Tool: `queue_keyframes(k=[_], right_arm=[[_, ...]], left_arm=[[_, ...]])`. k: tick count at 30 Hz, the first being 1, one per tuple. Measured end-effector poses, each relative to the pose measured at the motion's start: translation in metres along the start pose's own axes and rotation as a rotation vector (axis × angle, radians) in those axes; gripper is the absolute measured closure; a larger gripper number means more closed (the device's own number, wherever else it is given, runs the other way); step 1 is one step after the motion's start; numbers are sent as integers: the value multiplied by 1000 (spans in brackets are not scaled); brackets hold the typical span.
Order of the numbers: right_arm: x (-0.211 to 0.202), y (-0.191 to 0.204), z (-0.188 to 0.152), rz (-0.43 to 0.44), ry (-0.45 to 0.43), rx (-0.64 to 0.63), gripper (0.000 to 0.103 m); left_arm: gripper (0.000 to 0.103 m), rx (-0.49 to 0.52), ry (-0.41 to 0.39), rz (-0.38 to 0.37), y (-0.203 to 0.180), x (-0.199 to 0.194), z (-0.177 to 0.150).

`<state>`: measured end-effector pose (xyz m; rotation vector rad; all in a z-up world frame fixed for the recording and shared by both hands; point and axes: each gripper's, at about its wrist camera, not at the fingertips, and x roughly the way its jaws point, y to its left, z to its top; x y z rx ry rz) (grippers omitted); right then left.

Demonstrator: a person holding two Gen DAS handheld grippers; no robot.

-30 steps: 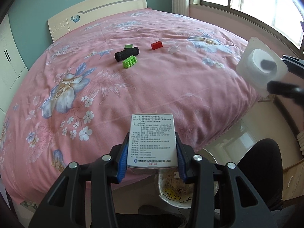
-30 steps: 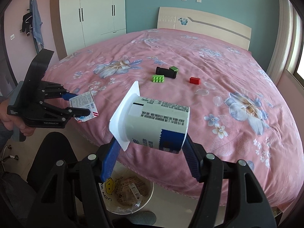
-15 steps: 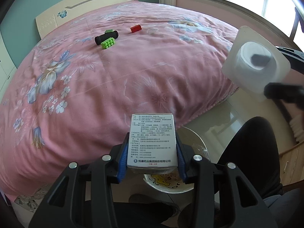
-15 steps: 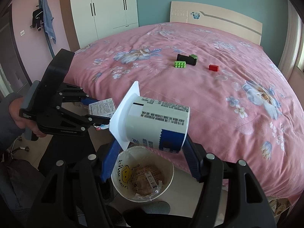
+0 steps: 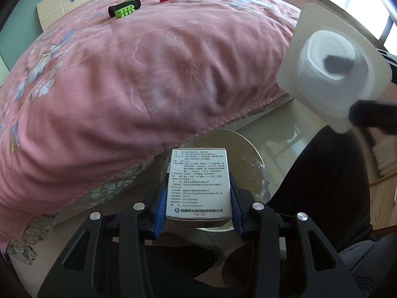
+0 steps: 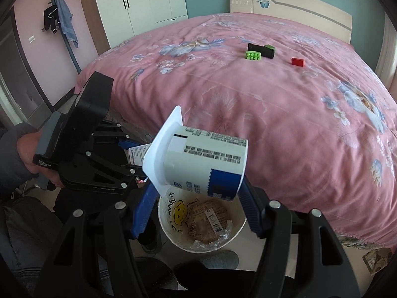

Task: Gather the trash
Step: 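Carry the medicine box and yogurt cup with both grippers over the trash bin, then open the left gripper to drop the box while the right gripper releases the cup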

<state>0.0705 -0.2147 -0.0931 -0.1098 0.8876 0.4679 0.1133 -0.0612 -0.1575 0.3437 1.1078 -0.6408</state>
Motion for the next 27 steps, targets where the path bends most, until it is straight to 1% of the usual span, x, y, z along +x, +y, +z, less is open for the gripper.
queue_keyframes(k=[12,18,27], right_arm=[[54,-2,-21,56,108,31,39],[87,-8,-32,82,173,61,39],[128,-16,-38,97,247,78,39]], left_arm=[[58,-33,133,-53,-9,67,-22],[58,-55,177,-84,-8,93,-27],[58,-74,246,-100,-3,132,-31]])
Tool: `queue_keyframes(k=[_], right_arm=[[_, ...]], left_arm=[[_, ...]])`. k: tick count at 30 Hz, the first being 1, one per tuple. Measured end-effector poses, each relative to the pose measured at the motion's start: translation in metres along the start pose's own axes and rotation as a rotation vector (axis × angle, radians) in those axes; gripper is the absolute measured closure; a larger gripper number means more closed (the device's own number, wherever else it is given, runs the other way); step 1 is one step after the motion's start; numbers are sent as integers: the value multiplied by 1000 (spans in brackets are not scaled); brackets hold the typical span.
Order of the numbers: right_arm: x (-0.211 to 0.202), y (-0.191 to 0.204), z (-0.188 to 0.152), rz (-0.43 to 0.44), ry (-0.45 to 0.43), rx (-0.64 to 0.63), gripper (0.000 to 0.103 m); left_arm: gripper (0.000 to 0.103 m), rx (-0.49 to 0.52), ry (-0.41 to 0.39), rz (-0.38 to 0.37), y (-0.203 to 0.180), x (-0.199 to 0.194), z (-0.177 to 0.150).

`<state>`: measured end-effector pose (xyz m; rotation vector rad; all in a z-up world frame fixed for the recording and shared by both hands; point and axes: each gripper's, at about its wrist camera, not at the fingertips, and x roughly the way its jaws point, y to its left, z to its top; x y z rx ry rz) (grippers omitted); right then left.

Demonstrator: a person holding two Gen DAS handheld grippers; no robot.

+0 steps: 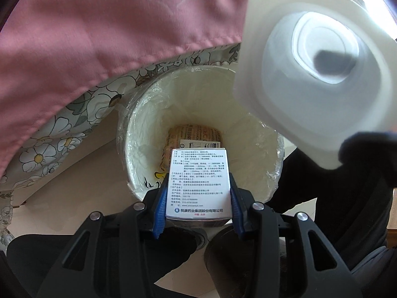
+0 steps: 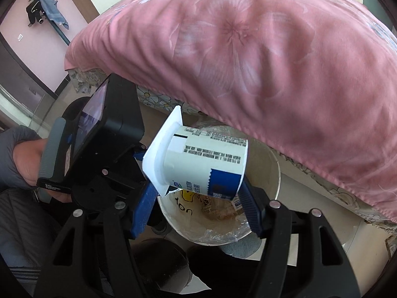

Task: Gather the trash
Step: 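Open the left gripper to drop the box while the right gripper releases the cup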

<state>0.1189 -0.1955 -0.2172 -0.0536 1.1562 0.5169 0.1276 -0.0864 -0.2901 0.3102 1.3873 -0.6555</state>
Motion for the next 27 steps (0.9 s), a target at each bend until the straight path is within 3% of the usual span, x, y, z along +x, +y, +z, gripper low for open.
queue_keyframes(k=[13,21,23,27], right_arm=[[46,-11,0,14,87,17,38],[54,-13,3,13,103,19,37],[57,-11,3,21,111,16,31],[63,-8,3,21,118,18,19]], left_arm=[[57,-65,60,-45,7,42,7],[43,-78,65,-51,7,53,10],[42,-79,64,-55,8,55,10],[31,-78,68,-57,8,59,11]])
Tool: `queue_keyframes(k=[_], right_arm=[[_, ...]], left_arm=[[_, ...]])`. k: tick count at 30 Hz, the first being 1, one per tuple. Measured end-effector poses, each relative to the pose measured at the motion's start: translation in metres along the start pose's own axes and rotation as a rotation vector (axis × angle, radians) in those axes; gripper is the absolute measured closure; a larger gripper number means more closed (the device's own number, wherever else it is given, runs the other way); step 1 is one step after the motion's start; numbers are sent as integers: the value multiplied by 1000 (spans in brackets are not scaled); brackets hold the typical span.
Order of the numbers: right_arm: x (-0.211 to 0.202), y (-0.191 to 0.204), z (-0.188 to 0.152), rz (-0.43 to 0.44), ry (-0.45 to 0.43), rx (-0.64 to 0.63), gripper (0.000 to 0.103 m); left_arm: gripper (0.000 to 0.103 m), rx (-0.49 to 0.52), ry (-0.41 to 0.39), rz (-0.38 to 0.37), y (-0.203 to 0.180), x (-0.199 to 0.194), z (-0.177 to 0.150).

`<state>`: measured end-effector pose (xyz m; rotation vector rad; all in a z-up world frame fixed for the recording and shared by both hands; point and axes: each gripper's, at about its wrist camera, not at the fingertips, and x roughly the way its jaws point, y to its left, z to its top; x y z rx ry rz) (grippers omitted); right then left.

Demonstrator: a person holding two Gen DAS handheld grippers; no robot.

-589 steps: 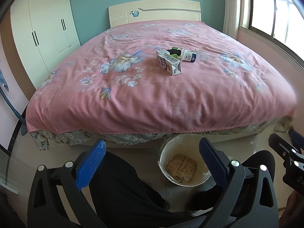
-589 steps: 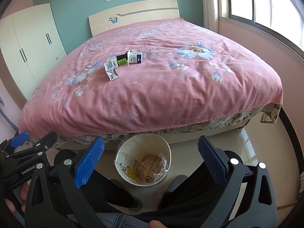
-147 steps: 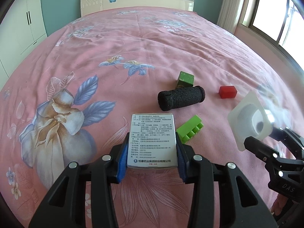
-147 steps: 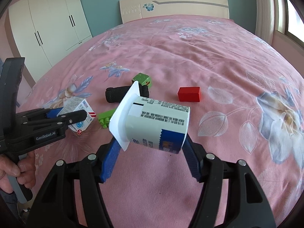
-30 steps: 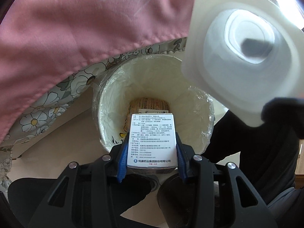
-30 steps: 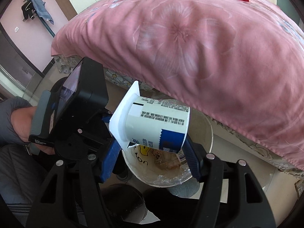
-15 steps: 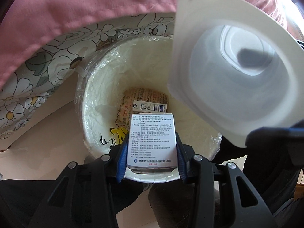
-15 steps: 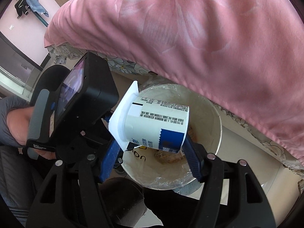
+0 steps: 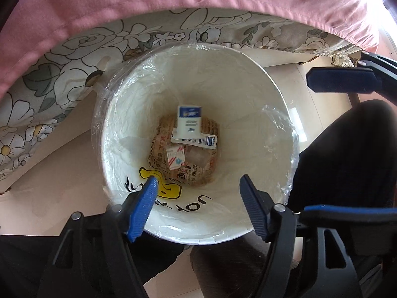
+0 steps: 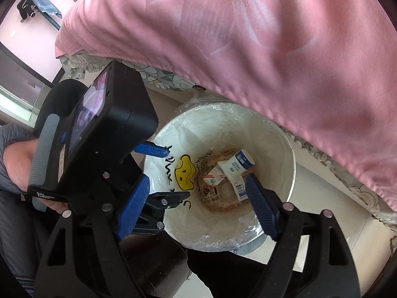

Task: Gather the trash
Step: 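Open the left gripper to drop the box while the right gripper releases the cup, then move both open grippers back from the bin toward the bed items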

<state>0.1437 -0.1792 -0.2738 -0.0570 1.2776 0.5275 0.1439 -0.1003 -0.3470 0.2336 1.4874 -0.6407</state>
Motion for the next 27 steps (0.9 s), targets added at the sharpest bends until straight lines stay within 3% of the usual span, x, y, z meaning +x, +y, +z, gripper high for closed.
queue_keyframes(k=[4,8,27], right_arm=[[2,2,0,-17,1,10,7],[1,3,-2,-30,-7,17,7],[-26,10,-18,-84,-58,21,7]], left_arm=[[17,-1,-4,1,-1,1,-1],[11,2,-2,4,-4,-6,-1],[4,2,-20,46,-8,-28,-13]])
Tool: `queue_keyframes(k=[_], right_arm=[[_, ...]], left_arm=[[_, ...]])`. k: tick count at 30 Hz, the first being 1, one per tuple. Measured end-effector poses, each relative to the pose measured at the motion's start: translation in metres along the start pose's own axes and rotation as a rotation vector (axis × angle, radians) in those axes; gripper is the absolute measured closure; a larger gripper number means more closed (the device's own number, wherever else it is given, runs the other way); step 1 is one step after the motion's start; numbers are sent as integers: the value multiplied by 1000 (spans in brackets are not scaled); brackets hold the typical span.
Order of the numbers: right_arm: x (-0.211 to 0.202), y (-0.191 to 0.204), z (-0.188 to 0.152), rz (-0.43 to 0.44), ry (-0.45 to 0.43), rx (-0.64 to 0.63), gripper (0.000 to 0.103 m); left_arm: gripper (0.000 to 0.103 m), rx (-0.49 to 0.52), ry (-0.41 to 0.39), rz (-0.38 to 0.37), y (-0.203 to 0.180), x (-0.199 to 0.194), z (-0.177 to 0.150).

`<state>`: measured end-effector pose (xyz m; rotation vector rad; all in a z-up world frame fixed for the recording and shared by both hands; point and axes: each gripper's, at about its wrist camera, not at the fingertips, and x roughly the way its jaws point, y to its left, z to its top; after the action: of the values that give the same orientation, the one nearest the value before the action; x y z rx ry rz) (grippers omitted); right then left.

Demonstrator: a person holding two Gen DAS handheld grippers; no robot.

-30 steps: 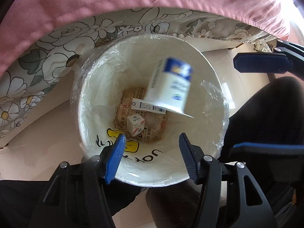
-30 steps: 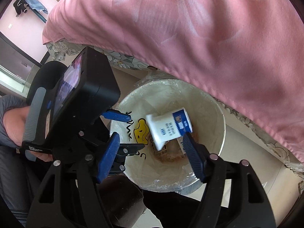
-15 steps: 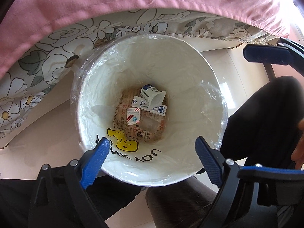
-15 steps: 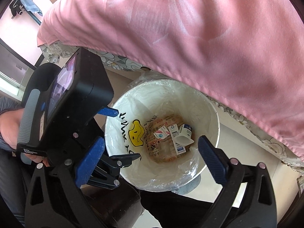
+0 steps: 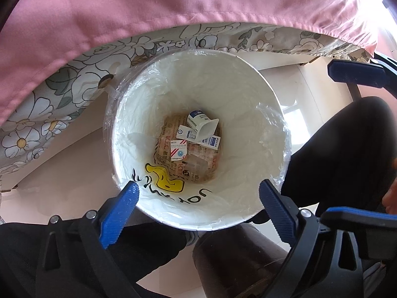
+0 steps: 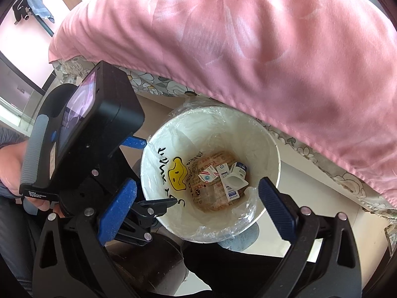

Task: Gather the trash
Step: 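Move both open grippers back from the bin toward the bed items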

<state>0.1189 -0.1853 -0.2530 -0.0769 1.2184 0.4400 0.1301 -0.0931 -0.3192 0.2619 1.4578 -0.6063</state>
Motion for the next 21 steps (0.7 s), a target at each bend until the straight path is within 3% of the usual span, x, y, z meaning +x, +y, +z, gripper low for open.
queue_keyframes(k=[21], right_arm=[[-75,14,-6,-71,-163,4,7]], left_arm=[[4,-73,-163,64,11,-80,-13]])
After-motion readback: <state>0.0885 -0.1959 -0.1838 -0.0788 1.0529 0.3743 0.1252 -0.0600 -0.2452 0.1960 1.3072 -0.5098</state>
